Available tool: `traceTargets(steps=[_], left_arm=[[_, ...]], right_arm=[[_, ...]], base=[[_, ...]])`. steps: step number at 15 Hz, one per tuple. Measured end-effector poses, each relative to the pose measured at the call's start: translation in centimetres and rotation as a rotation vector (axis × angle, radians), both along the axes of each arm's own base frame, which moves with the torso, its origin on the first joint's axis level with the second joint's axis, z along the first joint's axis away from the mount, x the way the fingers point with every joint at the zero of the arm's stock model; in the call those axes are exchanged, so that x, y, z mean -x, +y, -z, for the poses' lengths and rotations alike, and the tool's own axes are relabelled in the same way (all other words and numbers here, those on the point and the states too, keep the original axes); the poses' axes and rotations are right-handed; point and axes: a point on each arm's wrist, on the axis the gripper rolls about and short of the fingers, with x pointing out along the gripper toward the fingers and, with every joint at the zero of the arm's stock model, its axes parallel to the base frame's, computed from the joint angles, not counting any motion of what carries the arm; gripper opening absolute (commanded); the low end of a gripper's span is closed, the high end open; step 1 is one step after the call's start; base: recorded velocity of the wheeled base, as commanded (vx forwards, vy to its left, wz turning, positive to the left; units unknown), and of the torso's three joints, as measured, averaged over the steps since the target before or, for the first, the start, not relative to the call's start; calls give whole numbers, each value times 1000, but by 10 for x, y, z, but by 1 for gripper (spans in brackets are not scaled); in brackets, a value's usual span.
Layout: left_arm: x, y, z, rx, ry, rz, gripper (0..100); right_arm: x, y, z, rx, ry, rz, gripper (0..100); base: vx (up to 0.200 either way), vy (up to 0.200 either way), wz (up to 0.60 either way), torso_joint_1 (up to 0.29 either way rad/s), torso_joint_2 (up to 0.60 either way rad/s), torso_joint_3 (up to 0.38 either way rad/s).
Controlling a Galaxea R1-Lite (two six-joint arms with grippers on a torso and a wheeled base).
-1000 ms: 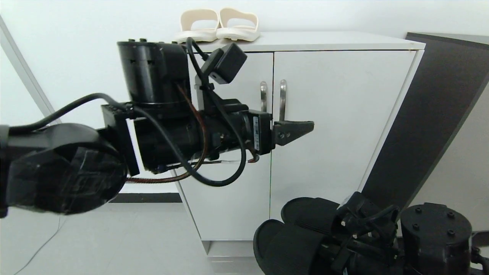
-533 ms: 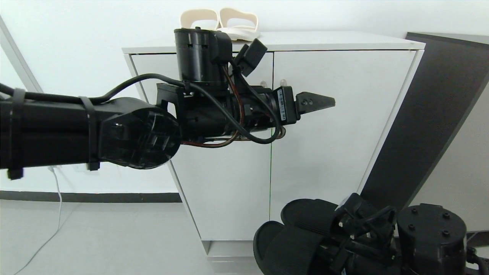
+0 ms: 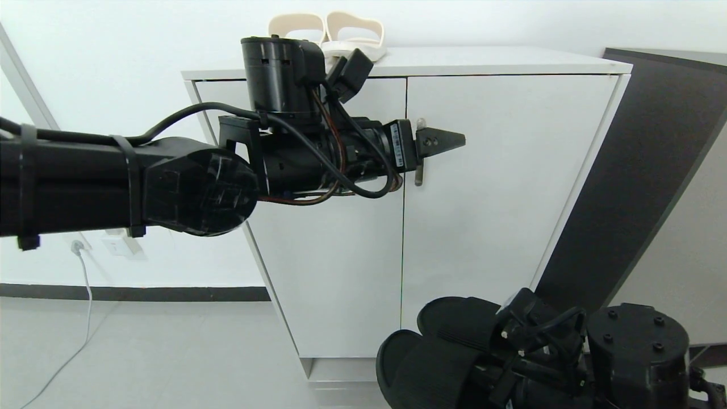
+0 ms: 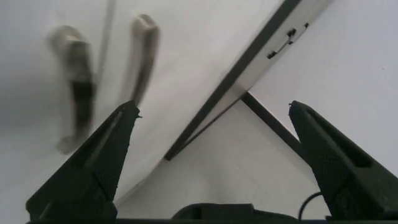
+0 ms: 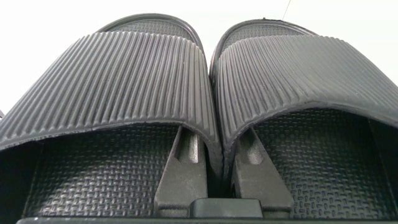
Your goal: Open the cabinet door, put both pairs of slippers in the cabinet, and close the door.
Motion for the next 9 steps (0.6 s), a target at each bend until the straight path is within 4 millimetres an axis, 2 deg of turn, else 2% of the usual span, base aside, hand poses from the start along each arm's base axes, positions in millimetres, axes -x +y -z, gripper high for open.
traceTargets(steps=[4, 9], left_arm=[[-9, 6, 1, 2, -3, -27, 100], [-21, -1, 2, 10, -12, -26, 100]], right_arm=[[0, 0, 1, 2, 3, 1, 0], [-1, 1, 2, 5, 6, 1, 0]], base=[[0, 0, 0, 0, 0, 0], [0, 0, 0, 0, 0, 0]])
